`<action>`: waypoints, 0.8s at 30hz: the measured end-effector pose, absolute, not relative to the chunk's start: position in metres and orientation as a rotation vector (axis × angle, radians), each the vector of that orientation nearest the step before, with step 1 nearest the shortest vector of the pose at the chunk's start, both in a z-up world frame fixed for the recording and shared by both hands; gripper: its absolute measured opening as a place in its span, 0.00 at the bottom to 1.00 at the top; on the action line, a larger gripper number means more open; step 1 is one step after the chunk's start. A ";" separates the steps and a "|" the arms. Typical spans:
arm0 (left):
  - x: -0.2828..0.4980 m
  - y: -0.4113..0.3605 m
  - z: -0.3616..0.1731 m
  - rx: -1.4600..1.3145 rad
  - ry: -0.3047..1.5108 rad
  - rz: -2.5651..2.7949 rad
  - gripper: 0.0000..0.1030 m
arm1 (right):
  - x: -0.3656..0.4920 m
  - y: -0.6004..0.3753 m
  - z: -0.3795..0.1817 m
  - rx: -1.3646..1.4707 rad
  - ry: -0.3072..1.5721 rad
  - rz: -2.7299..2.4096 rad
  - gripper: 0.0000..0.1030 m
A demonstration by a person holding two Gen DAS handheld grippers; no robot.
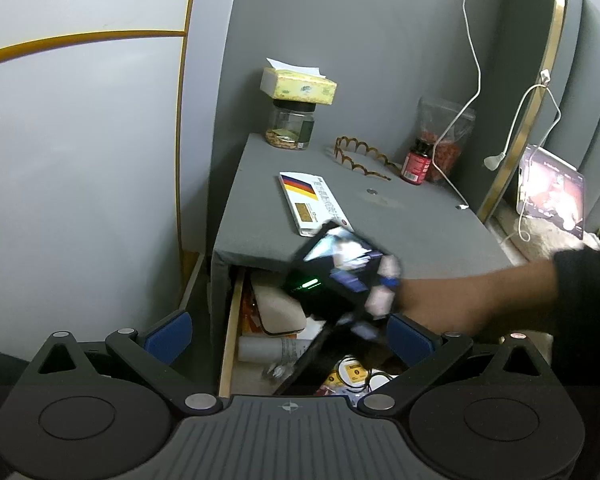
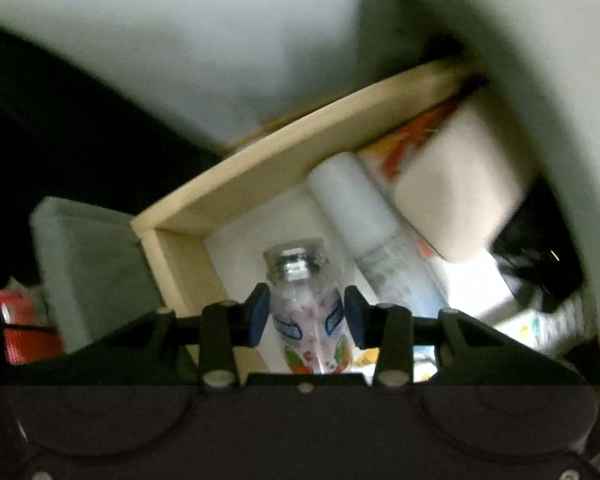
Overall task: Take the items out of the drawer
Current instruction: 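Reach into the drawer and grasp the clear silver-capped pill bottle with the right tool, then lift the pill bottle out and set it on the nightstand top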
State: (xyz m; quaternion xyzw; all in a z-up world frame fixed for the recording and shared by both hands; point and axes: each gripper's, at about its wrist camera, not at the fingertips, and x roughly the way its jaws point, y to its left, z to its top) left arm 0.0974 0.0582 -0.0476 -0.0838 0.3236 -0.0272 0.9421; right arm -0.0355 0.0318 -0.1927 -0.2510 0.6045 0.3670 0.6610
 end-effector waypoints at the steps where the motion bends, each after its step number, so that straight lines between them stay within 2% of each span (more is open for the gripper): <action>1: 0.098 0.057 -0.048 -0.168 0.661 -0.054 1.00 | -0.036 0.023 -0.186 -0.528 1.350 0.821 0.38; 6: 0.099 0.049 -0.048 -0.144 0.659 -0.068 1.00 | -0.050 -0.036 -0.130 -0.298 1.183 0.761 0.38; 10: 0.102 0.044 -0.050 -0.123 0.667 -0.076 1.00 | -0.066 -0.093 -0.072 -0.120 0.960 0.694 0.38; 15: 0.105 0.034 -0.051 -0.115 0.666 -0.086 1.00 | -0.041 -0.138 -0.020 -0.049 0.761 0.491 0.38; 21: 0.107 0.020 -0.053 -0.086 0.676 -0.097 1.00 | 0.017 -0.162 -0.041 0.023 0.766 0.354 0.38; 24: 0.106 0.014 -0.054 -0.062 0.679 -0.103 1.00 | 0.029 -0.159 -0.065 0.025 0.802 0.328 0.42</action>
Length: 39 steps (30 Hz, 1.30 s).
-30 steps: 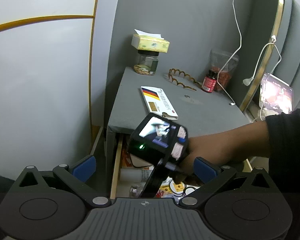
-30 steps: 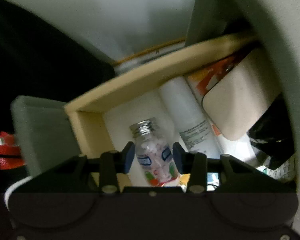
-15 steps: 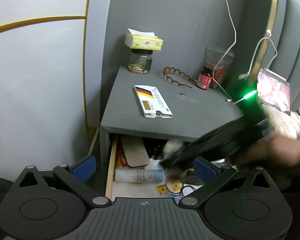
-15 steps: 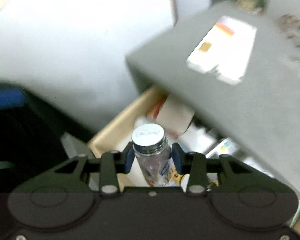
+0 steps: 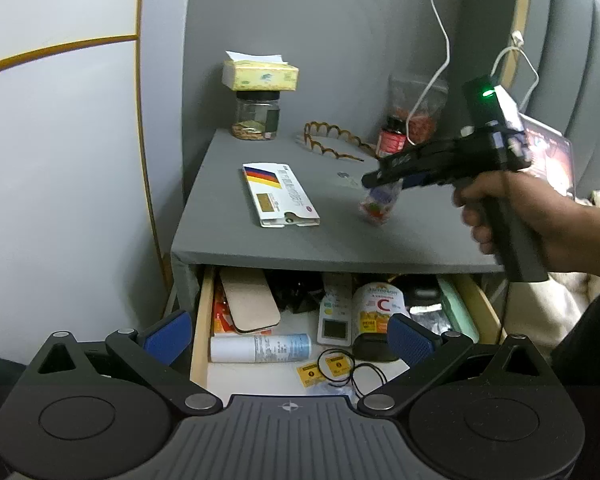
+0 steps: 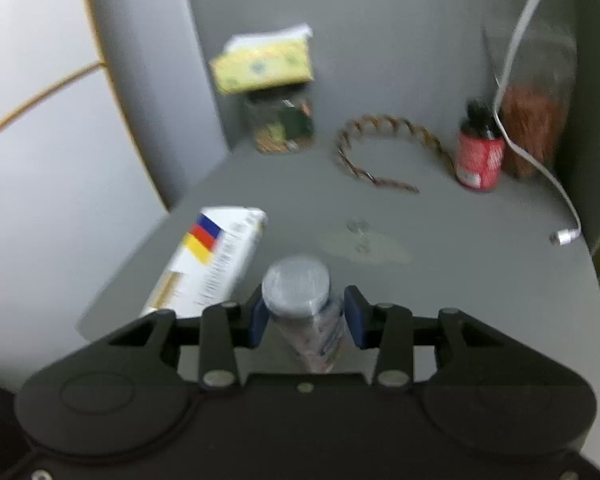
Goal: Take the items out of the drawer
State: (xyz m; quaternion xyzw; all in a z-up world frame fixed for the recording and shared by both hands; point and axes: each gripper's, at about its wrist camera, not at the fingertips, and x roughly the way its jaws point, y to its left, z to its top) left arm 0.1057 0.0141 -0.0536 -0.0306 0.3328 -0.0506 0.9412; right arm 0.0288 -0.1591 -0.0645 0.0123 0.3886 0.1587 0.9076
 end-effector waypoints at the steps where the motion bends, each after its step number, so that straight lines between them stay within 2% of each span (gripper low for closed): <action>1: 0.105 0.012 -0.054 -0.055 0.679 -0.105 1.00 | 0.029 -0.159 -0.070 0.020 0.807 0.325 0.51; 4: 0.106 0.009 -0.055 -0.046 0.682 -0.114 1.00 | 0.020 -0.164 -0.081 -0.005 0.802 0.321 0.70; 10: 0.109 0.004 -0.057 -0.042 0.692 -0.141 1.00 | 0.009 -0.157 -0.080 -0.027 0.779 0.336 0.72; 11: 0.108 0.004 -0.056 -0.042 0.687 -0.145 1.00 | 0.012 -0.154 -0.081 -0.040 0.780 0.344 0.72; 12: 0.106 0.004 -0.055 -0.043 0.678 -0.149 1.00 | 0.015 -0.151 -0.080 -0.053 0.784 0.352 0.67; 13: 0.104 0.004 -0.054 -0.045 0.670 -0.152 1.00 | 0.022 -0.147 -0.081 -0.068 0.802 0.357 0.50; 14: 0.103 0.004 -0.053 -0.047 0.665 -0.155 1.00 | 0.031 -0.142 -0.084 -0.091 0.843 0.356 0.38; 15: 0.104 0.005 -0.053 -0.047 0.665 -0.154 1.00 | 0.038 -0.139 -0.087 -0.097 0.870 0.349 0.35; 23: 0.108 0.010 -0.054 -0.070 0.680 -0.140 1.00 | 0.081 -0.118 -0.091 -0.141 0.860 0.311 0.37; 24: 0.108 0.009 -0.054 -0.069 0.678 -0.144 1.00 | 0.082 -0.118 -0.090 -0.137 0.857 0.310 0.40; 25: 0.108 0.009 -0.054 -0.068 0.676 -0.148 1.00 | 0.079 -0.119 -0.087 -0.133 0.845 0.301 0.49; 27: 0.107 0.011 -0.052 -0.074 0.664 -0.157 1.00 | 0.064 -0.123 -0.079 -0.122 0.804 0.264 0.57; 29: 0.106 0.013 -0.052 -0.090 0.656 -0.161 1.00 | 0.032 -0.130 -0.064 -0.031 0.728 0.256 0.57; 32: 0.105 0.017 -0.051 -0.120 0.648 -0.166 1.00 | 0.006 -0.125 -0.062 -0.003 0.708 0.353 0.54; 35: 0.107 0.017 -0.051 -0.132 0.649 -0.169 1.00 | 0.006 -0.103 -0.074 -0.057 0.788 0.400 0.43; 39: 0.105 0.017 -0.049 -0.134 0.647 -0.167 1.00 | 0.030 -0.086 -0.089 -0.053 0.861 0.371 0.42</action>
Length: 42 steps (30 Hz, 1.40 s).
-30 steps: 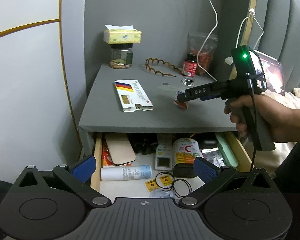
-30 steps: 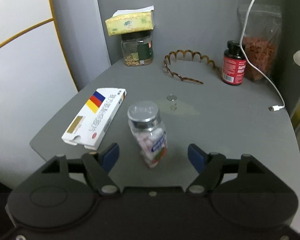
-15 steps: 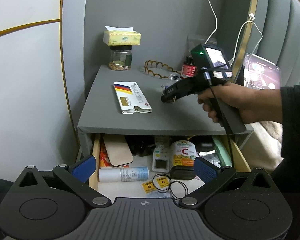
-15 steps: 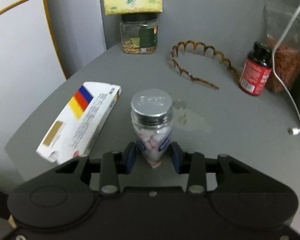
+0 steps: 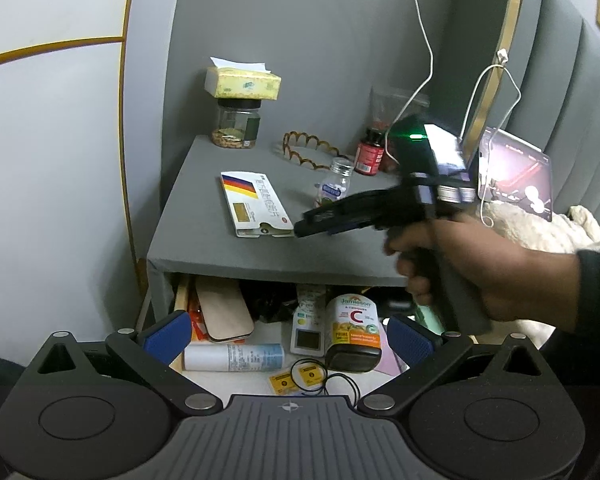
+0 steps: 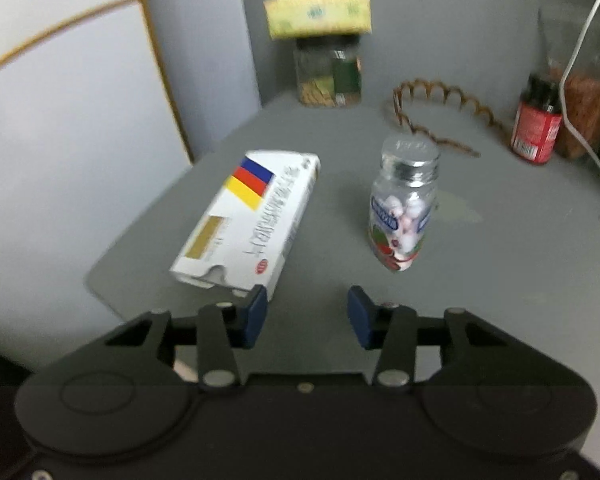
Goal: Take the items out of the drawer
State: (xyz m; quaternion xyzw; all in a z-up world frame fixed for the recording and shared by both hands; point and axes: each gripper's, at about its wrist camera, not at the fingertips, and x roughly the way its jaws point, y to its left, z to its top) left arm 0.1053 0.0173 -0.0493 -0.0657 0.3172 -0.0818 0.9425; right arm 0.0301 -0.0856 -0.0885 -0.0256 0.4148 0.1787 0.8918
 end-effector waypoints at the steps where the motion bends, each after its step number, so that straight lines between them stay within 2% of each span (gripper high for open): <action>1: 0.105 0.017 -0.049 -0.130 0.646 -0.166 1.00 | 0.035 -0.081 -0.089 -0.062 0.861 0.378 0.42; 8: 0.107 0.018 -0.050 -0.135 0.653 -0.164 1.00 | 0.033 -0.072 -0.080 -0.074 0.849 0.497 0.42; 9: 0.107 0.017 -0.050 -0.135 0.655 -0.167 1.00 | 0.033 -0.076 -0.077 -0.046 0.828 0.484 0.46; 10: 0.107 0.017 -0.050 -0.132 0.654 -0.169 1.00 | 0.035 -0.079 -0.075 -0.024 0.816 0.470 0.55; 14: 0.105 0.015 -0.048 -0.124 0.636 -0.180 1.00 | 0.047 -0.067 -0.071 0.015 0.824 0.459 0.66; 15: 0.102 0.016 -0.046 -0.128 0.621 -0.178 1.00 | 0.048 -0.060 -0.070 -0.003 0.818 0.457 0.71; 16: 0.100 0.018 -0.044 -0.133 0.601 -0.173 1.00 | 0.050 -0.049 -0.070 -0.036 0.810 0.442 0.82; 17: 0.097 0.020 -0.043 -0.138 0.585 -0.167 1.00 | 0.053 -0.039 -0.071 -0.073 0.806 0.418 0.83; 23: 0.092 0.033 -0.038 -0.177 0.539 -0.136 1.00 | 0.081 0.011 -0.090 -0.189 0.944 0.281 0.81; 25: 0.092 0.036 -0.038 -0.188 0.532 -0.130 1.00 | 0.079 0.012 -0.089 -0.132 0.961 0.242 0.73; 30: 0.093 0.040 -0.037 -0.207 0.526 -0.132 1.00 | 0.067 0.026 -0.085 -0.097 1.005 0.218 0.74; 32: 0.092 0.041 -0.035 -0.215 0.524 -0.134 1.00 | 0.061 0.028 -0.082 -0.107 0.996 0.227 0.78; 36: 0.091 0.041 -0.035 -0.215 0.517 -0.136 1.00 | 0.049 -0.001 -0.060 -0.052 0.923 0.247 0.78; 42: 0.094 0.040 -0.036 -0.221 0.521 -0.145 1.00 | 0.029 -0.095 -0.029 0.032 0.612 0.157 0.83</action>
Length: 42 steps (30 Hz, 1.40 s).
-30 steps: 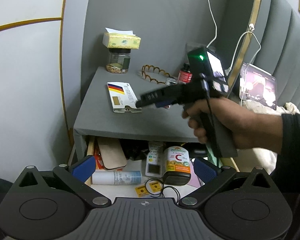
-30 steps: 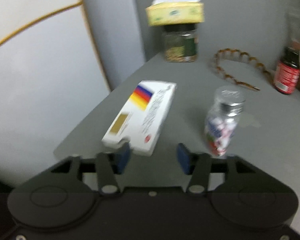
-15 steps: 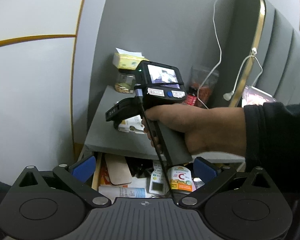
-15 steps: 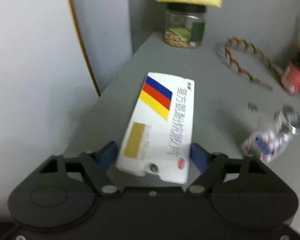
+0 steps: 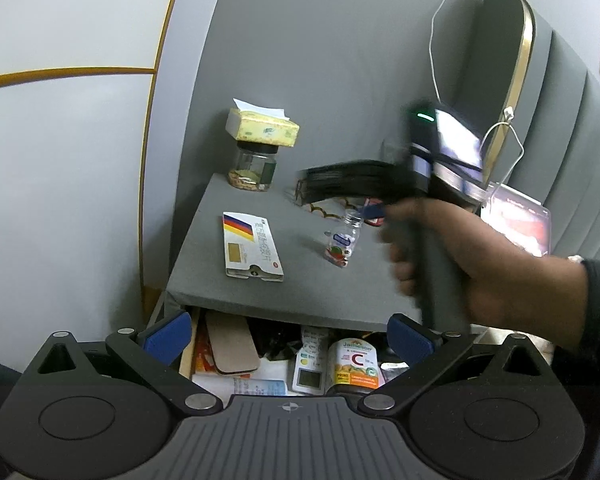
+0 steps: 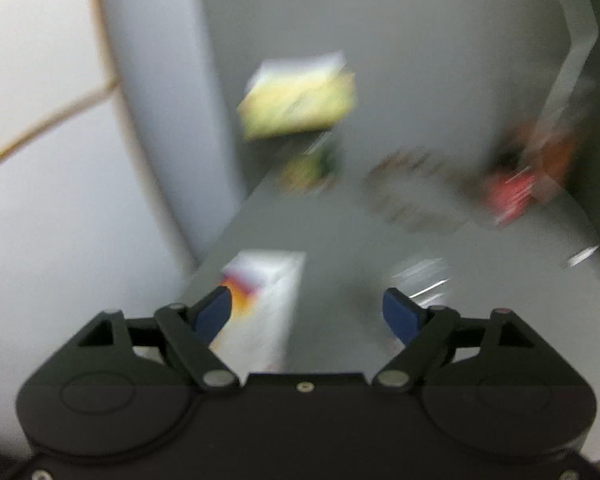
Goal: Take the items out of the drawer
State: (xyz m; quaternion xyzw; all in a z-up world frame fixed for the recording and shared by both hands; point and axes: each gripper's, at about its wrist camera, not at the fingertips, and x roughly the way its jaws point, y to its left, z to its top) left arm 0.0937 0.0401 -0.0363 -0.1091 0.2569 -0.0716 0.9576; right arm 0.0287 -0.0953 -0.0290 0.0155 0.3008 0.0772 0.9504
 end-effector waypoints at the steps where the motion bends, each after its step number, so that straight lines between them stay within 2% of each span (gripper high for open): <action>1: 0.094 0.039 -0.036 -0.218 0.522 -0.149 1.00 | 0.032 -0.104 -0.034 0.028 0.612 0.145 0.82; 4: 0.095 0.034 -0.036 -0.199 0.526 -0.156 1.00 | 0.055 -0.131 -0.061 0.046 0.692 0.160 0.68; 5: 0.095 0.032 -0.036 -0.191 0.527 -0.158 1.00 | 0.064 -0.135 -0.072 0.048 0.728 0.178 0.66; 6: 0.095 0.032 -0.036 -0.186 0.529 -0.160 1.00 | 0.070 -0.134 -0.078 0.036 0.757 0.184 0.55; 7: 0.095 0.031 -0.036 -0.181 0.532 -0.162 1.00 | 0.076 -0.134 -0.085 0.023 0.786 0.191 0.38; 9: 0.094 0.032 -0.036 -0.175 0.528 -0.159 1.00 | 0.083 -0.132 -0.093 0.008 0.820 0.203 0.31; 17: 0.095 0.038 -0.037 -0.197 0.535 -0.147 1.00 | 0.062 -0.107 -0.098 -0.034 0.835 0.303 0.32; 18: 0.095 0.038 -0.038 -0.198 0.537 -0.148 1.00 | 0.060 -0.106 -0.098 -0.033 0.840 0.304 0.38; 19: 0.095 0.038 -0.038 -0.198 0.540 -0.148 1.00 | 0.059 -0.108 -0.096 -0.035 0.841 0.303 0.48; 21: 0.095 0.037 -0.040 -0.196 0.545 -0.147 1.00 | 0.056 -0.117 -0.088 -0.037 0.826 0.291 0.56; 25: 0.100 0.038 -0.049 -0.199 0.563 -0.142 1.00 | 0.026 -0.166 -0.064 0.107 0.834 0.311 0.57; 29: 0.106 0.041 -0.054 -0.225 0.583 -0.118 1.00 | -0.013 -0.203 -0.060 0.194 0.980 0.356 0.62; 35: 0.108 0.046 -0.057 -0.253 0.594 -0.109 1.00 | -0.043 -0.199 -0.092 0.156 1.156 0.381 0.60; 42: 0.104 0.048 -0.056 -0.265 0.589 -0.106 1.00 | -0.022 -0.184 -0.130 0.290 1.229 0.165 0.60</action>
